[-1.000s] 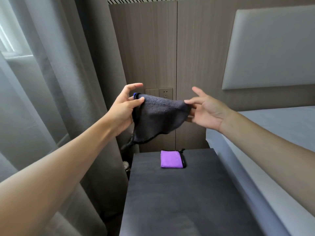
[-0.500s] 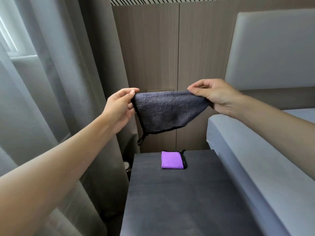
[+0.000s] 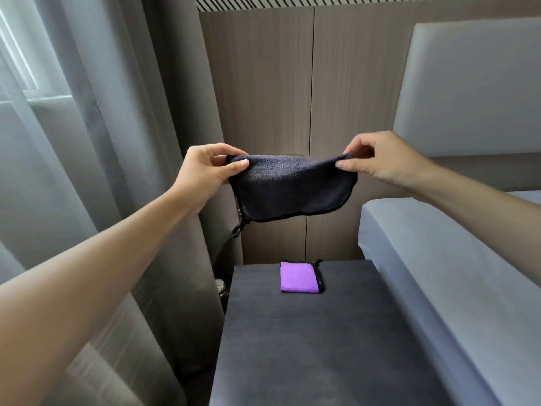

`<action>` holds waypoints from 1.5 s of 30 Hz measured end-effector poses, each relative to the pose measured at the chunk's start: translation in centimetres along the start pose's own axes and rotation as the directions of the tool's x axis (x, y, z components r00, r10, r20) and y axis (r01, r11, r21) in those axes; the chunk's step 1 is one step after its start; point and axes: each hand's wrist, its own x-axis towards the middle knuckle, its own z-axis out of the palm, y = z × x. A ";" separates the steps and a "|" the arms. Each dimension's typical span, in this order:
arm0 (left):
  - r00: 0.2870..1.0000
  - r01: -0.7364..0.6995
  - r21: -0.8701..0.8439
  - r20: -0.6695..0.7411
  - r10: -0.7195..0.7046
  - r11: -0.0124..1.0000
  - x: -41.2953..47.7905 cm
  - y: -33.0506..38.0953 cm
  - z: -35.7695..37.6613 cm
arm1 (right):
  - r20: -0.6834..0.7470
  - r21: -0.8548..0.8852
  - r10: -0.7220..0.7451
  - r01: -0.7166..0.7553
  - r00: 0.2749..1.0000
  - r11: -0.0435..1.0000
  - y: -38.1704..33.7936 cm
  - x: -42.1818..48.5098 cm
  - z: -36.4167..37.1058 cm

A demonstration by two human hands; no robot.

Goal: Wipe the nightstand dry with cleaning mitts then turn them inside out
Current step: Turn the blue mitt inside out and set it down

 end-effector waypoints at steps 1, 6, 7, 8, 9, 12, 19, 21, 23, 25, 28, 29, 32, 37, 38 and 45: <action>0.999 -0.037 0.079 0.008 0.036 0.996 0.1 0.1 -0.1 | 0.011 0.017 0.012 -0.012 1.000 1.000 0.2 0.1 -0.2; 0.996 -0.093 0.280 0.009 0.094 0.955 0.8 0.4 0.0 | 0.087 0.037 -0.032 0.029 0.996 0.999 0.6 0.0 -0.3; 0.997 -0.078 0.221 0.024 0.075 0.972 0.6 0.6 0.1 | 0.086 0.030 -0.053 0.051 0.995 0.998 0.4 -0.1 -0.2; 0.998 -0.062 0.173 0.040 0.056 0.983 0.4 0.8 0.1 | 0.086 0.029 -0.075 0.073 0.993 0.997 0.3 -0.2 -0.2; 0.998 -0.051 0.149 0.048 0.045 0.987 0.2 1.0 0.2 | 0.083 0.033 -0.089 0.086 0.993 0.996 0.2 -0.3 -0.3; 0.998 -0.055 0.134 0.044 0.050 0.989 0.1 0.9 0.2 | 0.054 0.124 -0.073 0.066 0.996 0.990 0.2 -0.4 -0.4; 0.977 0.069 -0.077 0.209 -0.051 0.995 -0.8 1.1 1.3 | 0.014 0.492 0.045 -0.046 0.999 0.869 -0.8 -0.2 0.4; 0.928 0.170 -0.068 0.347 -0.136 0.983 -1.3 1.3 1.4 | -0.003 0.482 0.014 -0.011 1.000 0.876 -1.2 0.0 0.4; 0.845 0.232 -0.021 0.499 -0.191 0.972 -1.7 1.4 2.1 | -0.006 0.459 -0.018 0.019 1.000 0.888 -1.7 0.1 0.4; 0.768 0.240 0.026 0.607 -0.207 0.970 -2.1 1.6 3.0 | 0.005 0.428 -0.057 0.049 0.998 0.903 -2.3 0.3 0.5; 0.710 0.241 -0.009 0.683 -0.170 0.970 -2.7 2.1 4.6 | 0.047 0.386 -0.105 0.079 0.993 0.919 -3.3 0.7 0.7; 0.699 0.235 -0.032 0.700 -0.146 0.971 -2.7 2.3 5.2 | 0.063 0.380 -0.118 0.086 0.991 0.921 -3.6 0.8 0.8; 0.723 0.275 -0.165 0.684 -0.090 0.947 -3.1 2.9 6.6 | 0.098 0.331 -0.156 0.116 0.983 0.937 -4.3 1.1 1.0; 0.759 0.327 -0.290 0.648 -0.067 0.899 -3.3 3.7 7.8 | 0.100 0.288 -0.087 0.054 0.991 0.956 -5.1 1.2 0.6; 0.753 0.356 -0.323 0.655 -0.065 0.877 -3.3 3.8 7.8 | 0.103 0.289 -0.018 -0.013 0.995 0.957 -5.0 1.3 0.5; 0.793 0.470 -0.510 0.602 -0.091 0.721 -3.0 4.8 7.7 | 0.172 0.277 0.583 -0.607 0.794 0.745 -2.1 0.3 1.1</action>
